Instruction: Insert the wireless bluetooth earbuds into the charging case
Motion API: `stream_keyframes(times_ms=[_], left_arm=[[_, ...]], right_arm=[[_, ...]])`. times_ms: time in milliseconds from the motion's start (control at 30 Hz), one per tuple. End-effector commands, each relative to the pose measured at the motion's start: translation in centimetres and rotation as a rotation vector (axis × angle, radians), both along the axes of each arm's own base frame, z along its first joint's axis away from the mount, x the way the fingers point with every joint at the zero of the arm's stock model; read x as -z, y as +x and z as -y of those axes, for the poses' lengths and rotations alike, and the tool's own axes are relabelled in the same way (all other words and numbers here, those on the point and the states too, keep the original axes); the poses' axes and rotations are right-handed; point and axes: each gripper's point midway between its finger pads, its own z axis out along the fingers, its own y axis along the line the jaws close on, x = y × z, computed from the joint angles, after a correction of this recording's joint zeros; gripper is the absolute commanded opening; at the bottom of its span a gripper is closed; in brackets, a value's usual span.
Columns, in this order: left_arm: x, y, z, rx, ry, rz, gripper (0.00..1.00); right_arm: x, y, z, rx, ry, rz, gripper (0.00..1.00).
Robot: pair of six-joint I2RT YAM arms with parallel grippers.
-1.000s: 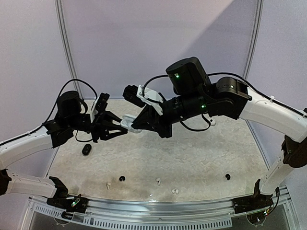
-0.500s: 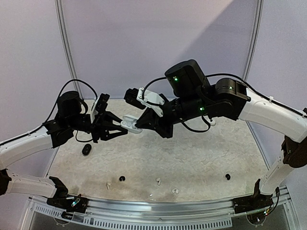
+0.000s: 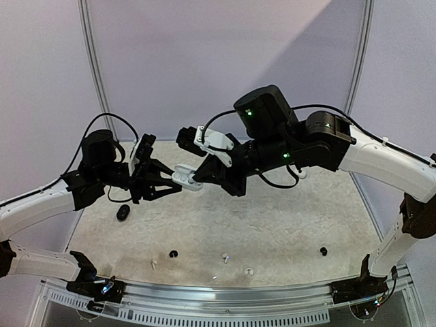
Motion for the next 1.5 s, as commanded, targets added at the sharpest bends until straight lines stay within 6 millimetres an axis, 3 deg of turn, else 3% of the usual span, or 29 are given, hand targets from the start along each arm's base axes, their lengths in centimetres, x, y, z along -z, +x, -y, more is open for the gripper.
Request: stream_keyframes(times_ms=[0, 533, 800, 1000, 1367, 1467], left_arm=[[-1.2, -1.0, 0.2, 0.039, -0.022, 0.032, 0.0], [-1.3, -0.8, 0.3, 0.024, -0.027, 0.026, 0.0], [-1.2, -0.7, 0.3, 0.018, -0.024, 0.021, 0.0], [-0.5, -0.3, 0.2, -0.011, -0.01, -0.028, 0.0], [0.9, 0.9, 0.2, -0.098, 0.007, -0.142, 0.0], [1.0, 1.3, 0.1, -0.124, 0.004, -0.164, 0.0]], right_arm=[[2.4, 0.6, 0.2, 0.023, -0.077, 0.006, 0.0], [3.2, 1.1, 0.0, 0.03, -0.112, 0.023, 0.1], [2.1, 1.1, -0.1, 0.039, -0.077, 0.018, 0.21], [-0.4, 1.0, 0.0, 0.058, 0.007, 0.018, 0.27], [-9.5, -0.8, 1.3, 0.038, 0.365, -0.046, 0.42], [-9.6, -0.5, 2.7, 0.104, 0.395, -0.115, 0.49]])
